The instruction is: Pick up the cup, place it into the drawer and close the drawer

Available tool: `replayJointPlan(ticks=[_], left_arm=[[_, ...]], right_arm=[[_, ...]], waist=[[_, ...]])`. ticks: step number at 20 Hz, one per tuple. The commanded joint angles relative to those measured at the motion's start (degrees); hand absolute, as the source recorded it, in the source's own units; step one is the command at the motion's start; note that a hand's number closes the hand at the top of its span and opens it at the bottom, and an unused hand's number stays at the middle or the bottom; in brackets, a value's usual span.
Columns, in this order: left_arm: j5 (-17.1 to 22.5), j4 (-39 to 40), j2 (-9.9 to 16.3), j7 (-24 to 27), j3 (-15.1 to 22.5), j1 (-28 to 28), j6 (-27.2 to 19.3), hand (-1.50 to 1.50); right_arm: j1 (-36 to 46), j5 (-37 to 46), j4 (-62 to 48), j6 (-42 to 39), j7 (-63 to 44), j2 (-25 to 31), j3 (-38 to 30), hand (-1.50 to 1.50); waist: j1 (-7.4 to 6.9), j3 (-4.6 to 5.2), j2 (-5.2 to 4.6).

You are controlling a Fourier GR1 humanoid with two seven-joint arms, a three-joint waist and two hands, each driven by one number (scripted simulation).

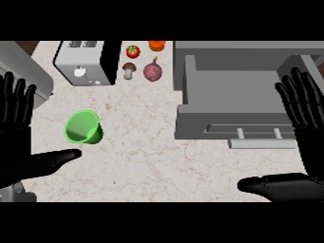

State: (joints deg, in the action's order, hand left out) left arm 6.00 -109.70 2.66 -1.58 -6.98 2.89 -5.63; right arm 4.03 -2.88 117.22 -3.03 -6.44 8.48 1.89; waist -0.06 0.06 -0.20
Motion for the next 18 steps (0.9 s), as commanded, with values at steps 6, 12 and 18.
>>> replayJointPlan(ticks=[6, 12, 18], left_arm=[[-1.3, 13.5, -2.5, 6.1, -0.2, 0.2, -3.7, -1.5], [3.1, 24.0, 2.9, 10.2, -7.5, 2.4, 1.7, -1.5], [3.4, 30.3, 2.1, 14.6, -7.6, 0.2, 2.6, -1.5]], right_arm=[[0.3, -3.9, -6.5, -5.8, 4.6, 1.9, -4.1, -1.5], [7.9, -1.3, -10.5, -4.2, 2.6, 0.8, -3.8, -1.5], [6.8, -1.4, -13.2, -5.4, 7.2, 0.8, -6.2, -1.5]], waist=[[0.31, -0.06, 0.15], [0.0, -0.05, 0.16], [-0.04, -0.05, 0.17]])
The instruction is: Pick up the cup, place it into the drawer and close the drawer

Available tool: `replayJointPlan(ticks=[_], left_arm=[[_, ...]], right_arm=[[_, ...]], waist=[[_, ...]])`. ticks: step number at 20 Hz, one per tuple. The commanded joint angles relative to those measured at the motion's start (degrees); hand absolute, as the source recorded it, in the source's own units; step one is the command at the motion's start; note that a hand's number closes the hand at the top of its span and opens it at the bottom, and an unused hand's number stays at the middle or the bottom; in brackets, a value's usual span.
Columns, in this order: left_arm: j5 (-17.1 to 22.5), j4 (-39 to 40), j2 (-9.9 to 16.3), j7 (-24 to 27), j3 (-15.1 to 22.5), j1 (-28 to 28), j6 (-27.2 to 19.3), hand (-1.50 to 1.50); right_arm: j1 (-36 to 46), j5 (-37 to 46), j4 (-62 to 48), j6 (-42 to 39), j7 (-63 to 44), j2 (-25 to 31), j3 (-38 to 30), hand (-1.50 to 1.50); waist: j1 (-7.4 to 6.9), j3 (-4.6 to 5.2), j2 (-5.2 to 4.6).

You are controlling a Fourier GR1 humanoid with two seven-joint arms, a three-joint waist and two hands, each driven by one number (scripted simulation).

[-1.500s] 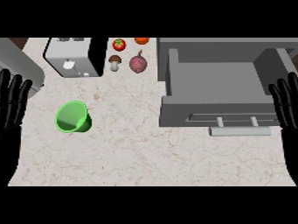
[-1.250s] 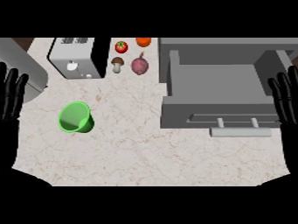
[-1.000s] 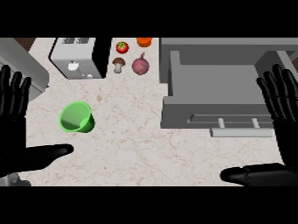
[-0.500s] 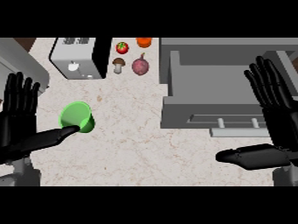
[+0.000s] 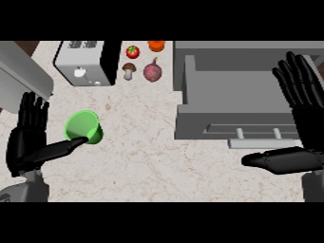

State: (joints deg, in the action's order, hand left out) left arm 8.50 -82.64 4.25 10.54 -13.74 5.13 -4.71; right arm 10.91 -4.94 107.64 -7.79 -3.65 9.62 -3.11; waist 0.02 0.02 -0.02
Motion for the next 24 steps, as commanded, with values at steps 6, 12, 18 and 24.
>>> replayJointPlan(ticks=[6, 12, 18, 24], left_arm=[[1.2, 17.9, 2.0, 11.7, -3.8, 0.6, 3.0, -1.5], [1.6, 28.2, 3.5, 17.6, -4.5, 3.7, 3.0, -1.5], [0.5, 52.0, 7.4, 34.9, -8.0, 9.9, 8.2, -1.5], [-0.1, 68.0, 8.1, 45.3, -10.2, 16.9, 8.5, -1.5]], right_arm=[[1.6, -1.8, 2.4, -0.8, -3.0, 0.6, -2.0, -1.5], [3.1, 0.5, 0.1, 0.4, -2.7, -0.3, -1.7, -1.5], [3.7, 1.0, 0.8, 0.7, -2.9, -0.8, -1.0, -1.5], [6.8, -0.9, -1.7, -1.4, -3.4, 1.7, -3.6, -1.5]], waist=[[0.07, 0.0, 0.01], [0.01, -0.01, 0.02], [0.32, 0.04, -0.09], [0.79, 0.13, -0.34]])
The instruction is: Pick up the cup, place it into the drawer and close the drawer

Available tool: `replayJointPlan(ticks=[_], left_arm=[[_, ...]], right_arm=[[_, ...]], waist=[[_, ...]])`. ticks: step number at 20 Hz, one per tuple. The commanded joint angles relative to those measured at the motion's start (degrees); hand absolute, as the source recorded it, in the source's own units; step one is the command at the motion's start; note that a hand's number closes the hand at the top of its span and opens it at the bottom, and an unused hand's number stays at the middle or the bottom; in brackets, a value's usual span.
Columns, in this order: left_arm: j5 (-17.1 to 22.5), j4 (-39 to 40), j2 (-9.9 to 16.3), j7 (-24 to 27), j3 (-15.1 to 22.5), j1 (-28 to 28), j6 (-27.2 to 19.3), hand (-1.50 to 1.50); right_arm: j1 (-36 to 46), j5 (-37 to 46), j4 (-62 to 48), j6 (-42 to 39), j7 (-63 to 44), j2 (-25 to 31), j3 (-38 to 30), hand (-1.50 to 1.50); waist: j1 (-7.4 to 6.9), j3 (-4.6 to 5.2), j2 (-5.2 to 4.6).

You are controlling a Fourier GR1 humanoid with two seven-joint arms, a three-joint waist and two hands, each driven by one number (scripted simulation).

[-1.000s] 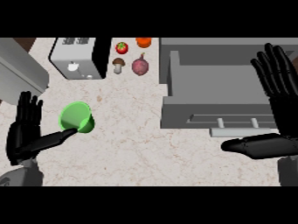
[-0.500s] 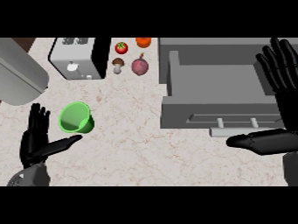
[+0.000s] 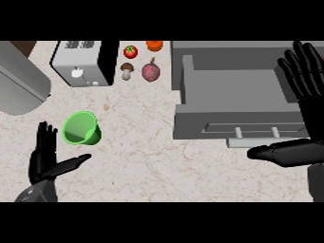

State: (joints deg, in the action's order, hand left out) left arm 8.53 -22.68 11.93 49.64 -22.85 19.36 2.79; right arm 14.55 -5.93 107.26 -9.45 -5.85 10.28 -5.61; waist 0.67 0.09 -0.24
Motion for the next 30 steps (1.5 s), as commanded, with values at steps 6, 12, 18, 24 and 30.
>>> replayJointPlan(ticks=[6, 12, 18, 24, 30], left_arm=[[-0.3, 12.1, 3.4, 7.2, -1.5, 6.9, 1.0, -1.5], [-0.8, 14.4, 3.9, 8.7, -1.6, 7.6, 2.3, -1.5], [-1.3, 14.2, -0.6, 10.4, -0.8, 9.6, 1.8, -1.5], [-0.7, 13.7, 0.1, 10.5, -0.9, 10.5, 12.0, 1.5], [-2.1, 10.5, -0.4, 18.3, -1.7, 10.3, -7.8, 1.5]], right_arm=[[1.9, -2.5, -0.3, -2.0, -1.9, 1.9, -1.9, -1.5], [3.4, -1.3, -2.9, -1.1, -0.1, 1.1, -1.8, -1.5], [1.7, -2.1, 3.4, 0.0, -5.3, 1.3, -1.6, -1.5], [0.5, -0.3, -1.4, -1.4, 0.3, 0.7, -1.0, -1.5], [2.1, -1.3, -0.3, -1.7, -1.8, 1.9, -1.7, -1.5]], waist=[[0.51, 0.08, -0.18], [0.89, 0.16, -0.51], [1.05, 0.13, -0.32], [1.19, 0.17, -0.67], [1.62, 0.17, -0.72]])
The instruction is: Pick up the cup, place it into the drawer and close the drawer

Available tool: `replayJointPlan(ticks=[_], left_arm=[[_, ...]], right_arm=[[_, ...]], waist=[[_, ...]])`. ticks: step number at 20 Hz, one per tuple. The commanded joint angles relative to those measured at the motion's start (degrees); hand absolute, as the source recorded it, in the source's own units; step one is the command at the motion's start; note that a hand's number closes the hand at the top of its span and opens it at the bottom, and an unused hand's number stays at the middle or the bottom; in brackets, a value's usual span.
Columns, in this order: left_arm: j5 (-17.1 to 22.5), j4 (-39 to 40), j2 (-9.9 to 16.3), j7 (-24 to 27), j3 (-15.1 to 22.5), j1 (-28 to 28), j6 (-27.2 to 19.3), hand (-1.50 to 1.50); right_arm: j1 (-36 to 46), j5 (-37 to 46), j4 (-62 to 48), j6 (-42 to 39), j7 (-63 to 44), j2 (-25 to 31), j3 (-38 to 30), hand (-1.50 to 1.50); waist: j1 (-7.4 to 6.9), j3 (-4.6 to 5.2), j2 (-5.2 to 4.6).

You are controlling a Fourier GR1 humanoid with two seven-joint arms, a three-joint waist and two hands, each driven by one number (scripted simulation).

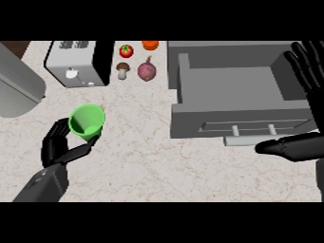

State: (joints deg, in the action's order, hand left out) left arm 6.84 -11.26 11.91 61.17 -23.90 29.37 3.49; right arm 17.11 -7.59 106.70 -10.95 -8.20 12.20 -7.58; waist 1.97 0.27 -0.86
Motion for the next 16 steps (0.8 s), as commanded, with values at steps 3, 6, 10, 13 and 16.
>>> replayJointPlan(ticks=[3, 6, 10, 13, 16], left_arm=[[-1.9, -1.2, -1.1, 8.4, 0.0, 1.0, -11.9, 1.5], [-3.2, -1.8, -2.8, 10.6, 1.1, 0.4, -12.2, 1.5], [-1.8, -3.3, -2.3, 12.5, 0.6, -0.7, 0.7, 1.5], [-2.1, -6.6, -4.8, 8.8, 2.6, 4.1, 4.2, 1.5], [-3.7, -8.8, -5.3, 4.6, 5.6, 7.0, 6.2, 1.5]], right_arm=[[1.2, 0.2, -0.7, 0.1, -0.2, 0.3, -0.2, -1.5], [-0.1, 0.8, -2.1, 0.1, 1.5, -0.8, 0.5, -1.5], [-0.7, 0.4, -1.6, 0.5, 2.0, -0.8, -0.6, -1.5], [-0.3, 0.0, 0.4, 0.6, -0.7, -0.4, -0.3, -1.5], [-0.9, 2.0, -1.4, 1.1, 2.1, -1.2, 0.3, -1.5]], waist=[[0.11, 0.0, -0.08], [-0.58, -0.1, 0.18], [-0.77, -0.08, 0.25], [-0.89, -0.14, 0.7], [-1.58, -0.24, 0.81]])
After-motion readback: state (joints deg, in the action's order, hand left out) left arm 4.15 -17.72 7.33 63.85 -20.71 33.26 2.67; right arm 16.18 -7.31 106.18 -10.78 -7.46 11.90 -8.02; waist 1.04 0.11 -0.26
